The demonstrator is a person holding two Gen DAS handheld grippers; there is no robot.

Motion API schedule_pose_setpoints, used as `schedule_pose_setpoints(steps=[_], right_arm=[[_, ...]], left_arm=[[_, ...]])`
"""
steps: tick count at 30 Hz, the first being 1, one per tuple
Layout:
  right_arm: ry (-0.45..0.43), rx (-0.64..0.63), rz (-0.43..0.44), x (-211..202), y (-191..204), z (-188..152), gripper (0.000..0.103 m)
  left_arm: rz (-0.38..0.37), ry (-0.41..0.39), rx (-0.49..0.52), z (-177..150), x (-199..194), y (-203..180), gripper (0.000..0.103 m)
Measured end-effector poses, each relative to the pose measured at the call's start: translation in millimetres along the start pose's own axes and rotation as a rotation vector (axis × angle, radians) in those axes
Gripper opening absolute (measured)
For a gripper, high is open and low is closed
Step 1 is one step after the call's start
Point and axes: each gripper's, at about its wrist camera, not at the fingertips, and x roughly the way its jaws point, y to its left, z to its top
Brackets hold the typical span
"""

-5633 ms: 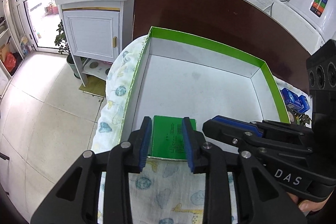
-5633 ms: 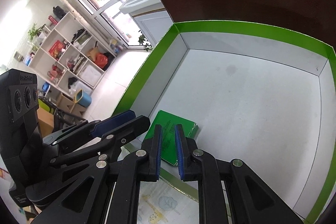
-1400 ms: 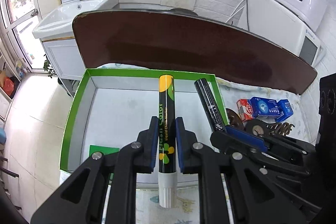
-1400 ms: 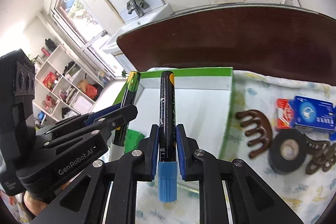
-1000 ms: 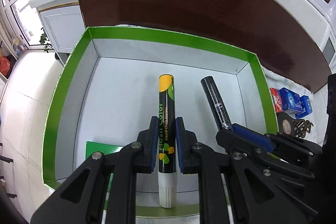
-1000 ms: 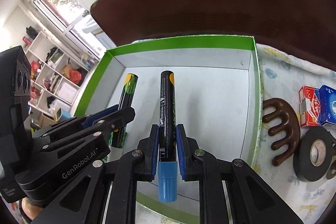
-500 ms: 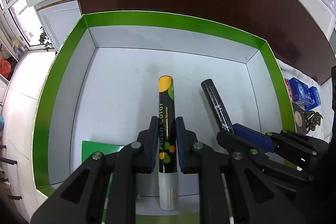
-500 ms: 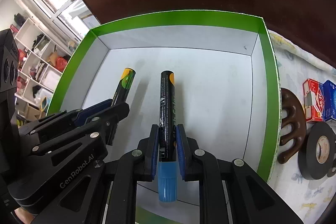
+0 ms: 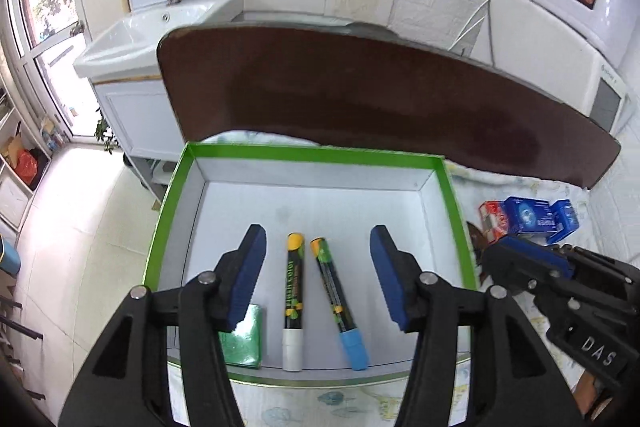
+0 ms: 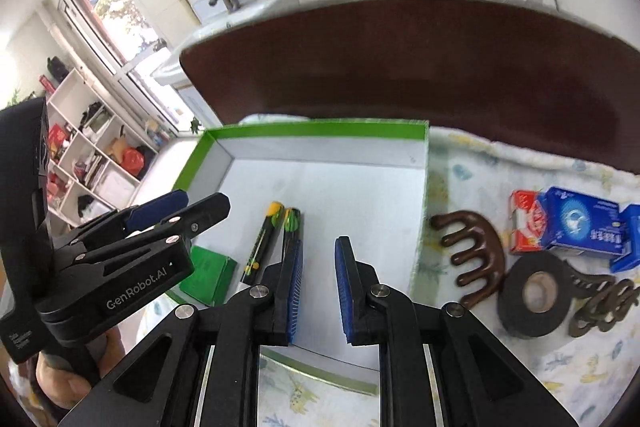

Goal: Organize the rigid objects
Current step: 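Move the right tool toward the brown claw hair clip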

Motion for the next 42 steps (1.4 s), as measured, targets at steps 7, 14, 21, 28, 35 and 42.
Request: schedule_pose_setpoints(steps=[7, 14, 21, 28, 35, 42], right_arm=[[-0.168, 0.07, -0.062, -93, -59, -3, 0.022], [-0.161, 0.257, -0.161, -115, -159, -34, 0.035], [-0.102, 0.461, -0.177, -105, -252, -75, 0.035], [-0.096, 0.582, -0.065, -90, -294, -81, 0.035], [-0.097, 0.637, -0.01, -75, -305, -74, 0.035], [-0.067, 0.612, -0.018, -66, -300, -74, 0.035]], left_arm=[[-0.125, -0.024, 0.086, 3, -19, -74, 0.057], [-0.2, 0.094, 0.174, -24, 15, -152, 0.057], [-0.24, 0.216, 0.217, -49, 55, -215, 0.055], [-0.253, 0.273, 0.145, -40, 86, -240, 0.051], [-0.268, 0.333, 0.15, -38, 106, -260, 0.035], [-0.334, 0.335, 0.195, -42, 96, -271, 0.033]])
